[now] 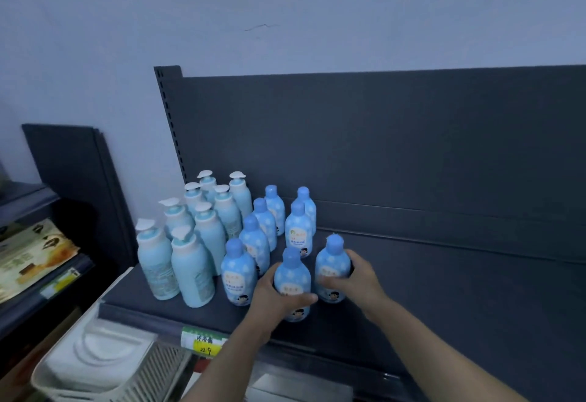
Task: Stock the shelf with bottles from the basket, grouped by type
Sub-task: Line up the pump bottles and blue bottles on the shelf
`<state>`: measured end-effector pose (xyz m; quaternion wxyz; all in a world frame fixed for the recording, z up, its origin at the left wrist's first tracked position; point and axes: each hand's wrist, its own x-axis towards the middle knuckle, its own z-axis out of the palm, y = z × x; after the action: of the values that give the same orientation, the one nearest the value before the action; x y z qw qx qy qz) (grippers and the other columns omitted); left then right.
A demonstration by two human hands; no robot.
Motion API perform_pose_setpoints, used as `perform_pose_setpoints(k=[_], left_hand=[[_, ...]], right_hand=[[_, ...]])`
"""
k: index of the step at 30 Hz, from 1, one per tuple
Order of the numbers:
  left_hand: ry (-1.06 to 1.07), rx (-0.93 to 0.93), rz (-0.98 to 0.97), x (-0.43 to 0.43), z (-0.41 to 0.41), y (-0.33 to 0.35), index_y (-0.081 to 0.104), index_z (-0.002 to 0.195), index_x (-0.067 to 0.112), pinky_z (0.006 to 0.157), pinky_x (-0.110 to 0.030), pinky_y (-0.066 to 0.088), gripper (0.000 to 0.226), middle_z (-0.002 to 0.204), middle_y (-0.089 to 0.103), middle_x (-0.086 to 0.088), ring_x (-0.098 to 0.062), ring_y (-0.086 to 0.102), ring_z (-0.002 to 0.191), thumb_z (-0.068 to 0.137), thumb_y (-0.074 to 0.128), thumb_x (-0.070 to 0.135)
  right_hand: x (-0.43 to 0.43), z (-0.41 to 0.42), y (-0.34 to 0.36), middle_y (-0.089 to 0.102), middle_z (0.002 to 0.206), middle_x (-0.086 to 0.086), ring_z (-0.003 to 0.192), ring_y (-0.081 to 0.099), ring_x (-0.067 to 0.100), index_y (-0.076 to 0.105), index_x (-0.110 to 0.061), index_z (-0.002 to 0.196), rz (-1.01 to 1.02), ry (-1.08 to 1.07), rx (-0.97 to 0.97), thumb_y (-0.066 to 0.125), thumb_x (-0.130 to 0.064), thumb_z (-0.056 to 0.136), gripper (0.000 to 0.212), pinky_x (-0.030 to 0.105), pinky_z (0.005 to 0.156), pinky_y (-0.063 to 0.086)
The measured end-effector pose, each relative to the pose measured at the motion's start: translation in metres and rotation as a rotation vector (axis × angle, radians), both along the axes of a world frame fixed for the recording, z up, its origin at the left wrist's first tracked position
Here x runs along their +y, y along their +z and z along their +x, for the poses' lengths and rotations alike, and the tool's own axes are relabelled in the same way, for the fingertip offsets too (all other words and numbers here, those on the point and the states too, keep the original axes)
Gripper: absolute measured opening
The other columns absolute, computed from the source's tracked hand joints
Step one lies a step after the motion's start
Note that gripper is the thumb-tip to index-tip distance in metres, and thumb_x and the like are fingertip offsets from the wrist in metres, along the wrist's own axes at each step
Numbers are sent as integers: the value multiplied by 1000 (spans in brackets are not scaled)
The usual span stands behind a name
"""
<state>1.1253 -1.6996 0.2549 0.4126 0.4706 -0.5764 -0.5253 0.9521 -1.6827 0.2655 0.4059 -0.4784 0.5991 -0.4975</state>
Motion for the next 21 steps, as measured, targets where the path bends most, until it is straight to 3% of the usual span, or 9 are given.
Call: perform_pose_setpoints(k=[8, 12, 14, 18, 21], left_hand=[[-66, -36, -40, -5, 6, -7, 56, 105, 21, 64, -13, 49, 64, 101, 66, -1, -7, 62, 89, 52, 90, 8], [172, -79, -124, 13, -5, -12, 47, 104, 30, 72, -13, 46, 73, 102, 57, 15, -3, 56, 92, 49, 91, 12], [290, -59, -115, 20, -16, -17, 45, 109, 29, 79, -18, 45, 79, 103, 57, 14, -6, 56, 95, 47, 91, 13], [363, 1, -81, 22, -30, -17, 48, 105, 25, 63, -6, 43, 67, 96, 60, 11, 3, 57, 82, 53, 88, 12], [367, -20, -110, 14, -28, -19, 48, 99, 30, 62, -3, 41, 58, 89, 60, 13, 2, 58, 79, 59, 83, 9]], right_hand=[[-2, 2, -9, 64, 101, -5, 92, 62, 10, 53, -24, 107, 1, 20, 24, 82, -10, 65, 53, 16, 68, 49], [0, -3, -15, 62, 105, -5, 95, 60, 8, 49, -29, 109, 47, 47, 49, 84, -10, 63, 60, 16, 69, 49], [-2, -2, -16, 63, 102, -5, 91, 60, 6, 52, -29, 107, 62, 23, 40, 83, -6, 64, 58, 15, 67, 50], [-13, 10, -19, 67, 98, 2, 88, 65, 16, 57, -18, 112, 47, -9, -27, 81, 0, 64, 57, 25, 63, 55], [-29, 25, -11, 69, 97, -1, 88, 66, 13, 58, -18, 109, 34, 14, -21, 80, -6, 65, 51, 26, 65, 55]])
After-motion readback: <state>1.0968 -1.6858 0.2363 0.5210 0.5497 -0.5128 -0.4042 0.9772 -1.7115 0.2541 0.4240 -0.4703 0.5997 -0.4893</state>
